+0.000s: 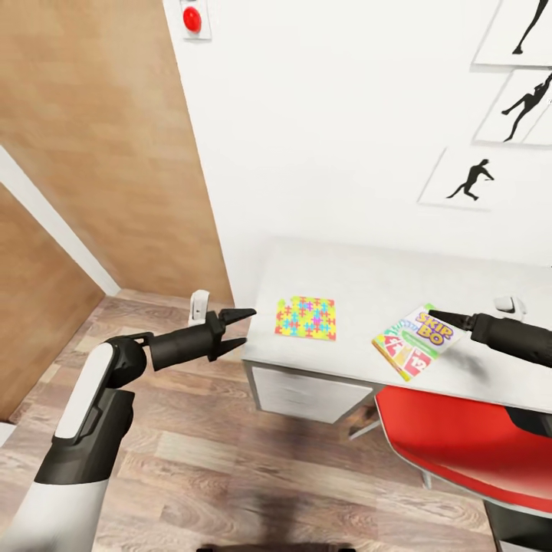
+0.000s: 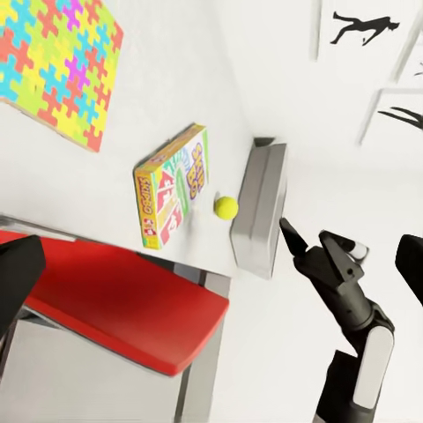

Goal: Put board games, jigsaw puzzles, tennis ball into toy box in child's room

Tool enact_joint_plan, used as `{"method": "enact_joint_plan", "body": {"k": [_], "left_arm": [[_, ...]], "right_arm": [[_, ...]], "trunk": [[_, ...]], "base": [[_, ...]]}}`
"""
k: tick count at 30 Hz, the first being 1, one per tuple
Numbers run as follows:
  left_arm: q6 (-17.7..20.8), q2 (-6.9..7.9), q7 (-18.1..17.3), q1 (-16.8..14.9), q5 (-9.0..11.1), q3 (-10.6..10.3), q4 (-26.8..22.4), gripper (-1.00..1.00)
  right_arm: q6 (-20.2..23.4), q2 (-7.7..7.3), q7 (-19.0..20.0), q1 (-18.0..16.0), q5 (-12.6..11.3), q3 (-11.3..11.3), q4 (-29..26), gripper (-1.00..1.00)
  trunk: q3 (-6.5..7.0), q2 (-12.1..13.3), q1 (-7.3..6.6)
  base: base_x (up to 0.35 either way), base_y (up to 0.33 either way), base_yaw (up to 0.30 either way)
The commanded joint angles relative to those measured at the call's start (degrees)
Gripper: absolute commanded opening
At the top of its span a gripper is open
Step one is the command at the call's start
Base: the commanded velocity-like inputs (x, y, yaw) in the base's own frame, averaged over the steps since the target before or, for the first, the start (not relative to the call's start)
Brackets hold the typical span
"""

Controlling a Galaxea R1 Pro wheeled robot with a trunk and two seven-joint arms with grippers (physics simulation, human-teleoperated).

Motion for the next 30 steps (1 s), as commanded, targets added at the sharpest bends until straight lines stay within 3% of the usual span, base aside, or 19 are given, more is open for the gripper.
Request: {"method": "enact_joint_plan", "body": {"k": [1,11,19,30], "left_arm": [[-0.02,0.04,0.60,-0.04,0.60,-0.03,-0.04,1.00],[-0.07,0.29,0.62,0.14,0.26,0.21,0.07,1.00],[-0.08,0.01,0.58,0.18,-3.04,0.16,0.15,1.00],[-0.08,0.02,0.57,0.26,-4.78,0.16,0.17,1.00]], "right_arm": [[0.24,0.00,0.57,-0.07,0.54,-0.05,-0.01,1.00],[0.24,0.95,-1.66,-0.05,0.51,0.09,-0.02,1.00],[0.24,2.01,-2.27,-0.05,0.50,0.20,-0.03,1.00],[0.24,2.44,-2.48,-0.15,0.45,0.23,-0.03,1.00]], "trunk": [[0.01,-0.09,0.03],[0.93,-0.09,0.03],[1.67,-0.09,0.03],[2.67,-0.09,0.03]], "base": [[0.007,0.135,-0.102],[0.004,0.066,-0.124],[0.001,0.018,-0.142],[0.000,0.005,-0.148]]}}
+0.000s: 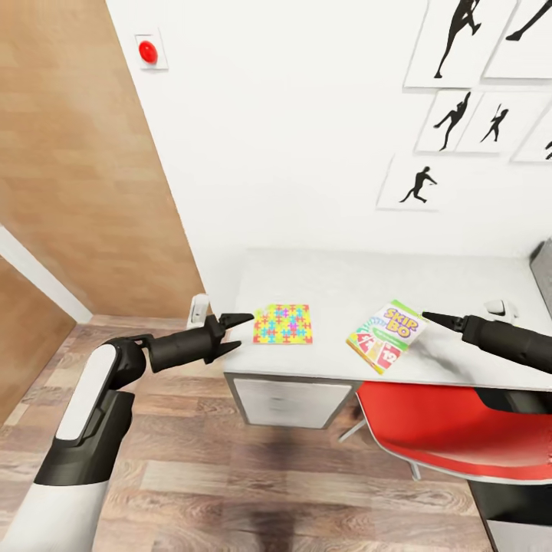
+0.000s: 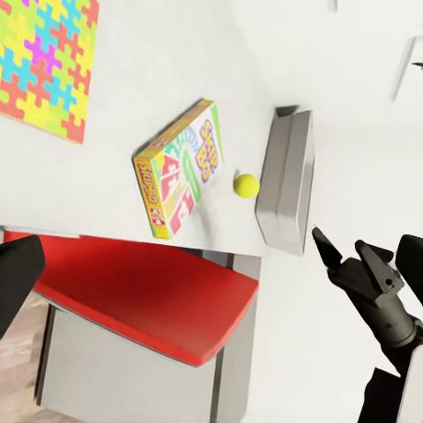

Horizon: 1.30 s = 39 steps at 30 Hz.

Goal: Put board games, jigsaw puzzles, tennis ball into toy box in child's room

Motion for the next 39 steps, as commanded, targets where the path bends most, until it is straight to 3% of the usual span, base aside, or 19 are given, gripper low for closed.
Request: {"method": "enact_joint_plan", "body": {"k": [1,7,9,10,12,15,17,23,26,32,39], "left_arm": [[-0.01,0.04,0.60,-0.04,0.58,-0.03,-0.06,1.00],[0.13,1.27,0.54,1.59,0.29,0.84,-0.24,1.00],[0.17,2.99,0.09,3.29,0.30,2.54,-0.39,1.00],[0.17,2.99,0.09,3.29,0.30,2.54,-0.39,1.00],[0.20,4.67,-1.36,5.12,0.28,4.48,-0.49,1.00],[0.21,5.40,-2.48,6.16,0.24,5.26,-0.53,1.00],[0.19,6.57,-5.09,8.75,0.15,6.53,-0.58,1.00],[0.09,7.99,-8.56,13.47,-0.06,7.73,-0.62,1.00],[0.00,9.12,-10.76,18.28,-1.69,8.37,-0.64,1.00],[-0.16,9.70,-13.03,22.55,-4.66,9.03,-0.65,1.00],[-0.38,9.76,-19.35,27.25,-10.99,10.20,-0.47,1.00]], "right_arm": [[0.24,0.00,0.59,-0.07,0.58,-0.05,0.01,1.00],[0.24,0.40,0.07,-0.19,0.54,0.31,0.06,1.00],[0.24,1.18,-0.94,-0.29,0.55,1.18,0.07,1.00],[0.24,1.18,-0.94,-0.29,0.55,1.18,0.07,1.00],[0.24,2.32,-2.57,-0.38,0.57,2.45,0.08,1.00],[0.24,2.91,-3.57,-0.44,0.58,3.14,0.08,1.00],[0.24,4.10,-5.65,-0.56,0.59,4.54,0.09,1.00],[0.24,5.88,-8.08,-0.70,0.63,6.75,0.03,1.00],[0.24,7.31,-9.35,-0.76,0.66,8.76,-0.02,1.00],[0.24,8.09,-9.99,-0.77,0.67,10.02,-0.05,1.00],[0.24,8.64,-10.45,-0.77,0.69,10.99,-0.07,1.00]], "trunk": [[0.00,-0.10,0.03],[0.55,-0.10,0.03],[0.73,-0.10,0.03],[0.81,-0.10,0.03],[0.99,-0.10,0.03],[1.26,-0.10,0.03],[1.44,-0.10,0.03],[1.97,-0.10,0.03],[2.23,-0.10,0.03],[2.77,-0.10,0.03],[3.38,-0.10,0.03]], "base": [[0.000,0.002,-0.151],[0.000,0.001,-0.154],[0.000,0.001,-0.158],[0.000,0.001,-0.158],[0.000,0.000,-0.159],[0.000,0.000,-0.160],[0.000,0.000,-0.161],[0.000,0.000,-0.161],[0.000,0.000,-0.162],[0.000,0.000,-0.162],[0.000,0.000,-0.162]]}}
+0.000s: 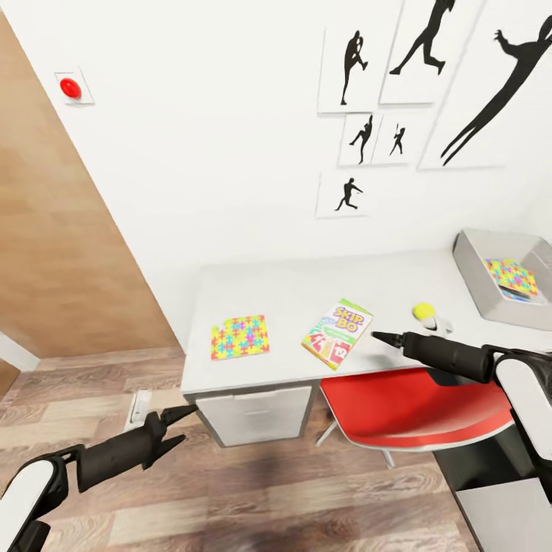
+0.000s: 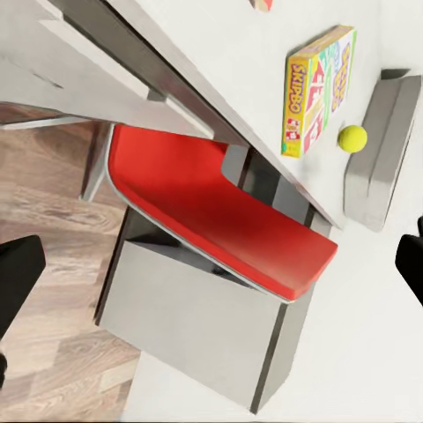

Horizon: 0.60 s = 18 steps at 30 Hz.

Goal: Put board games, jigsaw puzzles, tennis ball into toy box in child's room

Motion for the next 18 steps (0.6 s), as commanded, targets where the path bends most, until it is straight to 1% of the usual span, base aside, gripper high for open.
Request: {"method": "enact_joint_plan", "body": {"k": [1,3,4,6,7,8,9,11,12,14,15,17,18], "left_arm": [[0.19,0.00,0.53,0.00,0.61,0.06,-0.05,1.00],[-0.06,-0.16,-2.22,1.40,-2.76,0.26,0.18,1.00],[-0.06,-0.16,-2.22,1.40,-2.76,0.26,0.18,1.00],[-0.61,-0.29,-5.01,2.62,-6.34,0.39,0.36,1.00],[-0.61,-0.29,-5.01,2.62,-6.34,0.39,0.36,1.00],[-1.02,-0.34,-6.44,3.21,-8.03,0.44,0.47,1.00],[-1.02,-0.34,-6.44,3.21,-8.03,0.44,0.47,1.00],[-2.08,-0.42,-9.40,4.41,-11.05,0.50,0.83,1.00],[-2.08,-0.42,-9.40,4.41,-11.05,0.50,0.83,1.00],[-3.31,-0.47,-12.33,5.44,-13.43,0.54,1.37,1.00],[-3.31,-0.47,-12.33,5.44,-13.43,0.54,1.37,1.00],[-4.57,-0.50,-14.89,6.24,-15.21,0.57,2.09,1.00],[-4.57,-0.50,-14.89,6.24,-15.21,0.57,2.09,1.00]], "right_arm": [[0.26,0.01,0.59,-0.07,0.60,-0.05,0.00,1.00],[0.26,0.10,0.51,-0.07,0.60,0.13,0.00,1.00],[0.26,0.10,0.51,-0.07,0.60,0.13,0.00,1.00],[0.26,0.16,0.46,-0.07,0.60,0.27,-0.01,1.00],[0.26,0.16,0.46,-0.07,0.60,0.27,-0.01,1.00],[0.26,0.19,0.44,-0.07,0.60,0.32,-0.01,1.00],[0.26,0.19,0.44,-0.07,0.60,0.32,-0.01,1.00],[0.26,0.22,0.42,-0.07,0.60,0.41,-0.01,1.00],[0.26,0.22,0.42,-0.07,0.60,0.41,-0.01,1.00],[0.26,0.24,0.40,-0.07,0.60,0.48,-0.01,1.00],[0.26,0.24,0.40,-0.07,0.60,0.48,-0.01,1.00],[0.26,0.27,0.39,-0.05,0.60,0.53,-0.01,1.00],[0.26,0.27,0.39,-0.05,0.60,0.53,-0.01,1.00]], "trunk": [[0.00,-0.10,0.04],[0.17,-0.10,0.04],[0.26,-0.10,0.04],[0.44,-0.10,0.04],[0.53,-0.10,0.04],[0.62,-0.10,0.04],[0.70,-0.10,0.04],[0.88,-0.10,0.04],[0.97,-0.10,0.04],[1.15,-0.10,0.04],[1.23,-0.10,0.04],[1.41,-0.10,0.04],[1.50,-0.10,0.04]], "base": [[0.000,0.000,-0.162],[0.000,0.000,-0.162],[0.000,0.000,-0.162],[0.000,0.000,-0.162],[0.000,0.000,-0.162],[0.000,0.000,-0.162],[0.000,0.000,-0.162],[0.000,0.000,-0.162],[0.000,0.000,-0.162],[0.000,0.000,-0.162],[0.000,0.000,-0.162],[0.000,0.000,-0.162],[0.000,0.000,-0.162]]}}
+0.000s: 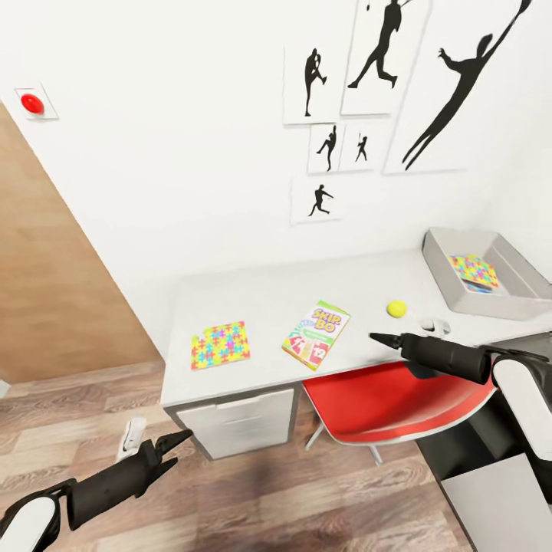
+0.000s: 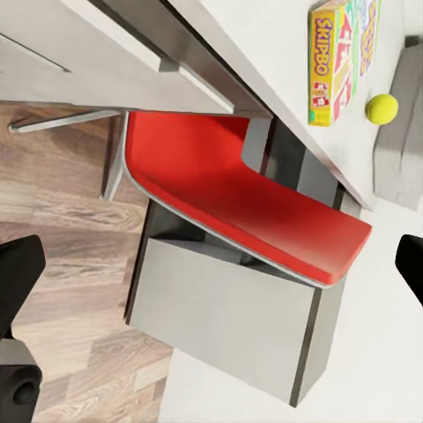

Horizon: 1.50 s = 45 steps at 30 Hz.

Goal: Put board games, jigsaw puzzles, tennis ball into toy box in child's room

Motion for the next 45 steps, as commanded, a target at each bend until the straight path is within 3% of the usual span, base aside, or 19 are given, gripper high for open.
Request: {"method": "enact_joint_plan", "body": {"k": [1,11,21,38,45], "left_arm": [[-0.33,-0.02,-1.45,0.26,-1.00,0.09,0.43,1.00],[-2.64,-0.05,-5.22,1.26,-3.15,0.21,3.15,1.00],[-3.14,-0.06,-5.97,1.45,-3.56,0.30,3.76,1.00],[-3.81,0.12,-6.64,2.00,-3.64,1.16,3.95,1.00],[-3.98,0.39,-8.73,2.25,-3.73,1.60,4.06,1.00]], "right_arm": [[0.26,0.02,0.59,-0.05,0.59,-0.04,0.00,1.00],[0.26,0.05,0.61,-0.04,0.59,1.01,0.00,1.00],[0.26,0.06,0.65,-0.03,0.59,2.41,0.00,1.00],[0.26,0.02,1.02,0.38,0.52,2.76,0.00,1.00],[0.26,0.06,1.09,0.54,0.51,3.07,0.00,1.00]], "trunk": [[-0.01,-0.10,0.03],[0.88,-0.10,0.03],[1.76,-0.10,0.03],[2.62,-0.10,0.03],[2.68,-0.10,0.03]], "base": [[0.000,0.000,-0.162],[0.000,0.000,-0.162],[0.000,0.050,-0.159],[0.000,0.267,-0.085],[0.000,0.322,-0.014]]}}
